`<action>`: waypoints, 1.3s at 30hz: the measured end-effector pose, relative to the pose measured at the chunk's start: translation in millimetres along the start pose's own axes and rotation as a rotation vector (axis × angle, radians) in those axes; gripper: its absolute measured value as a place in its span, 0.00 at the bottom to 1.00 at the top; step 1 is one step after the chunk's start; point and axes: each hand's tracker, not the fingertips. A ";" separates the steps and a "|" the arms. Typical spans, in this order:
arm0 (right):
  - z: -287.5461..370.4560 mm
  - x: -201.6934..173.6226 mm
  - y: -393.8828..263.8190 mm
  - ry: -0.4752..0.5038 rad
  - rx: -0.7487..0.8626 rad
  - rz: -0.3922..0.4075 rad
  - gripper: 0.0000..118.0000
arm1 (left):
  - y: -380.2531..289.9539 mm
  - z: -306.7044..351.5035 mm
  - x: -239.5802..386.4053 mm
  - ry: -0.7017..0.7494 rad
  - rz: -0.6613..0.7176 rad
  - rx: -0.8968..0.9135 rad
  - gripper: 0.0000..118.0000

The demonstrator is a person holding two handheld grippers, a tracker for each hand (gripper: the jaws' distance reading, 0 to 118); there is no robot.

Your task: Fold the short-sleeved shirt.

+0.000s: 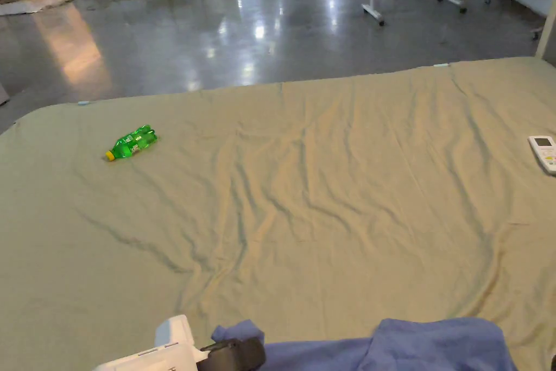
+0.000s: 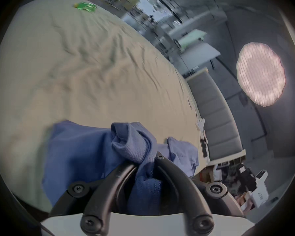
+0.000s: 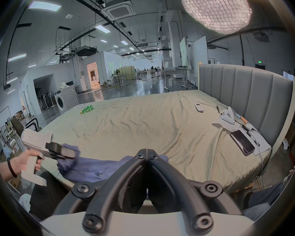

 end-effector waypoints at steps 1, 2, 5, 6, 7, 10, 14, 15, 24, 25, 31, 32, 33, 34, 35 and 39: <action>3.5 2.0 -1.3 -0.003 -0.001 -0.014 0.00 | -5.4 -12.2 8.6 0.009 -0.013 -0.002 0.08; 7.4 3.8 -3.1 -0.004 -0.002 -0.024 0.00 | -8.7 -23.2 15.7 0.009 -0.023 -0.025 0.08; 14.5 6.4 -9.5 -0.012 -0.013 -0.030 0.00 | -17.5 -54.6 31.0 0.073 -0.076 -0.057 0.09; 14.4 7.7 -11.9 -0.020 -0.023 -0.030 0.00 | -18.5 -59.4 34.0 0.088 -0.098 -0.072 0.11; 14.2 9.2 -14.3 -0.025 -0.029 -0.034 0.00 | -19.6 -62.1 41.1 0.071 -0.118 -0.081 0.18; 12.3 14.0 -19.3 -0.016 -0.042 -0.083 0.00 | -15.7 -51.3 41.8 -0.027 -0.119 -0.036 0.71; 10.2 15.3 -23.4 0.005 -0.041 -0.103 0.00 | -8.0 -13.2 39.4 -0.068 -0.054 0.104 0.80; 9.2 14.7 -23.9 0.009 -0.043 -0.102 0.00 | -5.7 -5.0 28.2 -0.045 -0.009 0.133 0.78; 8.9 6.5 -26.3 0.024 -0.065 -0.080 0.00 | -44.2 -65.0 17.5 -0.098 0.082 -0.062 0.05; 9.4 6.5 -25.9 0.023 -0.066 -0.078 0.00 | -51.0 -76.7 21.7 -0.114 0.081 -0.090 0.05; 10.7 6.8 -24.1 0.009 -0.070 -0.072 0.00 | -63.2 -111.8 41.3 0.013 0.017 -0.107 0.04; 10.5 6.9 -24.9 0.008 -0.070 -0.072 0.00 | -60.8 -106.4 44.7 0.010 0.021 -0.103 0.14; 9.8 7.2 -24.8 0.009 -0.068 -0.074 0.00 | -57.7 -98.0 47.8 -0.021 0.002 -0.078 0.14; 7.9 7.8 -24.3 0.014 -0.069 -0.077 0.00 | -53.4 -86.8 50.8 -0.050 -0.027 -0.055 0.18; 6.1 7.8 -24.0 0.019 -0.071 -0.078 0.00 | -45.7 -69.0 45.6 -0.082 -0.043 -0.019 0.34; -0.5 3.4 -24.8 0.039 -0.075 -0.071 0.00 | -26.4 7.7 24.9 -0.168 0.058 0.132 0.95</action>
